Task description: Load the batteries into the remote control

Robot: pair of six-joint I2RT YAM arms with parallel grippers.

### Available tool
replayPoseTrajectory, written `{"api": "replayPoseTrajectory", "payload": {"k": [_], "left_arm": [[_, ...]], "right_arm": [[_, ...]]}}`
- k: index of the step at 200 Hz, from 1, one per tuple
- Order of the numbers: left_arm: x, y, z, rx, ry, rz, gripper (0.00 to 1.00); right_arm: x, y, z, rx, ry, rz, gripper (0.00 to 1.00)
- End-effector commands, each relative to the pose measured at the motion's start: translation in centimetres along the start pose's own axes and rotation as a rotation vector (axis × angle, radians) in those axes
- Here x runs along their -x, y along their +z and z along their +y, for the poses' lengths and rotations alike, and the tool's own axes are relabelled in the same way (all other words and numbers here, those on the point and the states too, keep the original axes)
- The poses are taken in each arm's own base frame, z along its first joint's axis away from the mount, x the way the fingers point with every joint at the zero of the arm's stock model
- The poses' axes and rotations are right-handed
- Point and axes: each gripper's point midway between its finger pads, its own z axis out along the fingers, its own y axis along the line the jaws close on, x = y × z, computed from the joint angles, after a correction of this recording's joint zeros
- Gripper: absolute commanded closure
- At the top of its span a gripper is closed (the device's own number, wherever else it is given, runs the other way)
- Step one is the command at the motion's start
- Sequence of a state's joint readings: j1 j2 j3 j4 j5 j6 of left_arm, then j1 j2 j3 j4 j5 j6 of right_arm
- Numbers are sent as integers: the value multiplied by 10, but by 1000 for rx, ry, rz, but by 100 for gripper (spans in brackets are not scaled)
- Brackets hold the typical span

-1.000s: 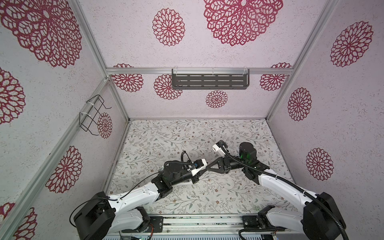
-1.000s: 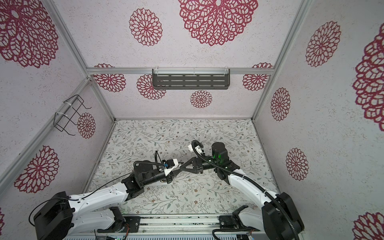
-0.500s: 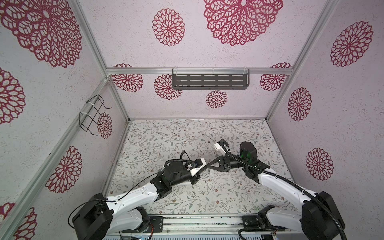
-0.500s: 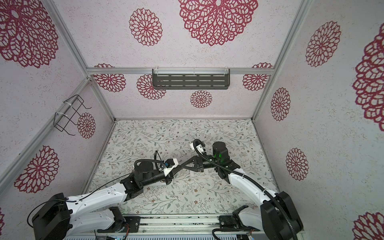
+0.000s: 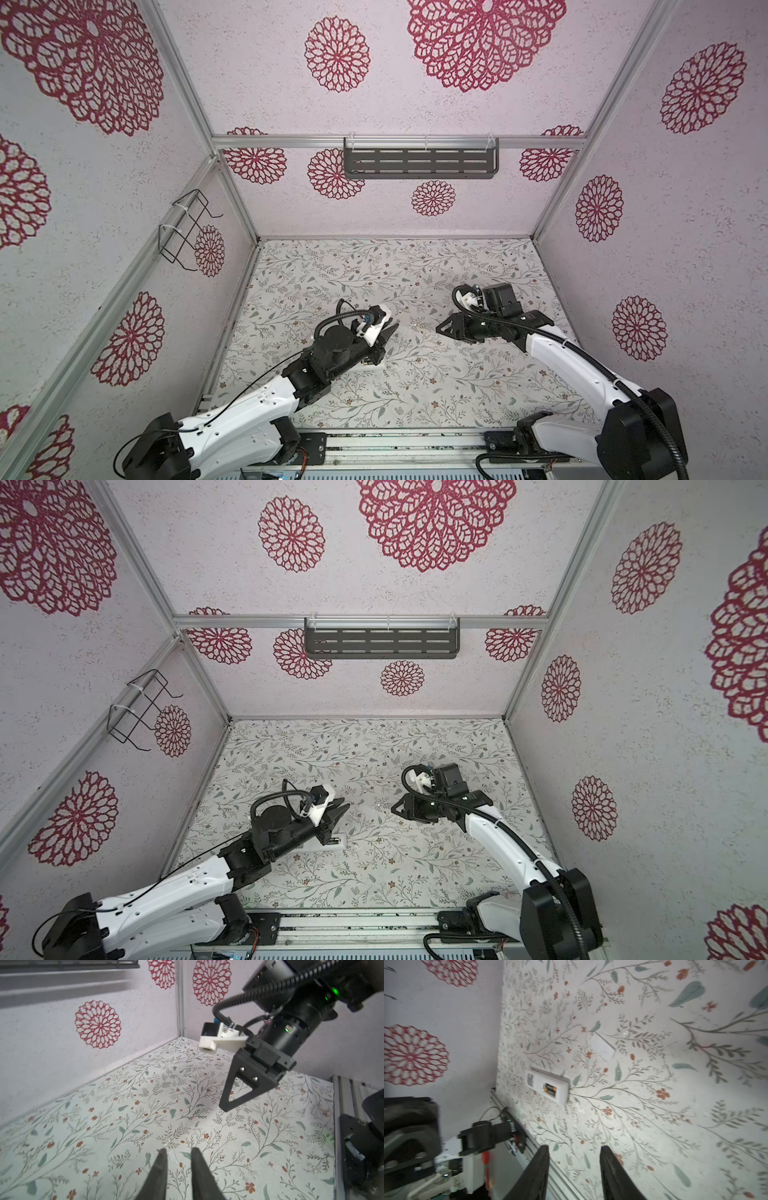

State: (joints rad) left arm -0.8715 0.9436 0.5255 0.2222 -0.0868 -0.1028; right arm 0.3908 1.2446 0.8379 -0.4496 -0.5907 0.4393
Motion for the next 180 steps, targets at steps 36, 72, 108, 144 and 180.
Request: {"api": "replayPoseTrajectory", "payload": {"k": [36,72,108,144,180], "left_arm": [[2,-42,41,205,-223,112,3],[-4,-62,54,237,-299,167,3],[-10,-71,61,257,-328,183,3],[-9,-72,64,276,-318,185,3],[-11,-71,66,283,-315,182,3]], "right_arm": [[7,37,-20,-226,-298,121,33],[16,71,-23,-303,-469,226,31],[36,103,-23,-338,-637,247,30],[48,127,-12,-331,-765,256,30],[50,149,5,-302,-823,259,34]]}}
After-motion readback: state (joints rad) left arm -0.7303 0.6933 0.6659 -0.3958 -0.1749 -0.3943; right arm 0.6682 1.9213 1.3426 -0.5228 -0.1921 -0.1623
